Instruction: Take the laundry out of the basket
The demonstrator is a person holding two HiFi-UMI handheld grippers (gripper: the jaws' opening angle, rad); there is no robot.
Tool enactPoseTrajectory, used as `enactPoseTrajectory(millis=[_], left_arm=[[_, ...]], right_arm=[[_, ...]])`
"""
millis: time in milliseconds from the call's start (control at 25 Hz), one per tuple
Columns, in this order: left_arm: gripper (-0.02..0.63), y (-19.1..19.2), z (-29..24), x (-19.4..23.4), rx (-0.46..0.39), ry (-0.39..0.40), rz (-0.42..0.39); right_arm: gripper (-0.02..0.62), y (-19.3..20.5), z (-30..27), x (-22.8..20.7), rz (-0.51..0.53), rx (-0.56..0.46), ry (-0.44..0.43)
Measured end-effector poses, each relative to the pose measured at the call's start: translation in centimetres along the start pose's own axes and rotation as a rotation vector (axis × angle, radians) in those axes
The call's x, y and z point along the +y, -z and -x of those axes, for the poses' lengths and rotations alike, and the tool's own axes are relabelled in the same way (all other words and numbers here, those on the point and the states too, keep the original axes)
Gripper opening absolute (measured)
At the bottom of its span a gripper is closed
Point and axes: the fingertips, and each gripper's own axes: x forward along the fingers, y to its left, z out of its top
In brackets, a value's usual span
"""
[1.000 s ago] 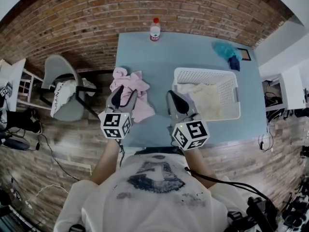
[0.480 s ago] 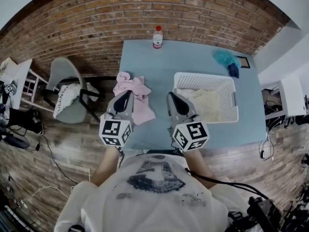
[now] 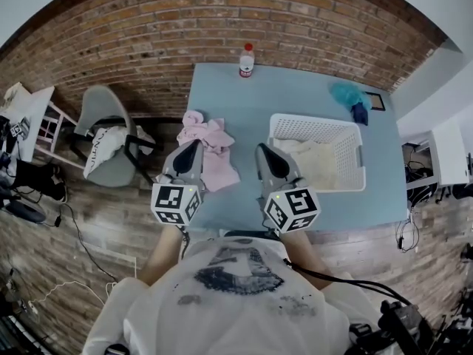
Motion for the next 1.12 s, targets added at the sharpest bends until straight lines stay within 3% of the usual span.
enactPoseTrajectory(millis=[360, 640, 1120], left_arm=[[-0.009, 0.6, -0.5, 0.0, 0.024, 0.007, 0.008], [-0.009, 1.1, -2.1, -1.9, 0.048, 0.063, 0.001], [-0.008, 2.4, -9.4, -8.9, 0.107, 0.107, 0.035]], right_arm=[[-0.003, 0.2, 0.0, -0.3, -0.002, 0.006, 0.011], [-0.003, 0.0, 0.8, -2.2, -0.004, 0.006, 0.056], [-0.002, 0.7, 3.9, -12.6, -0.027, 0.122, 0.130]])
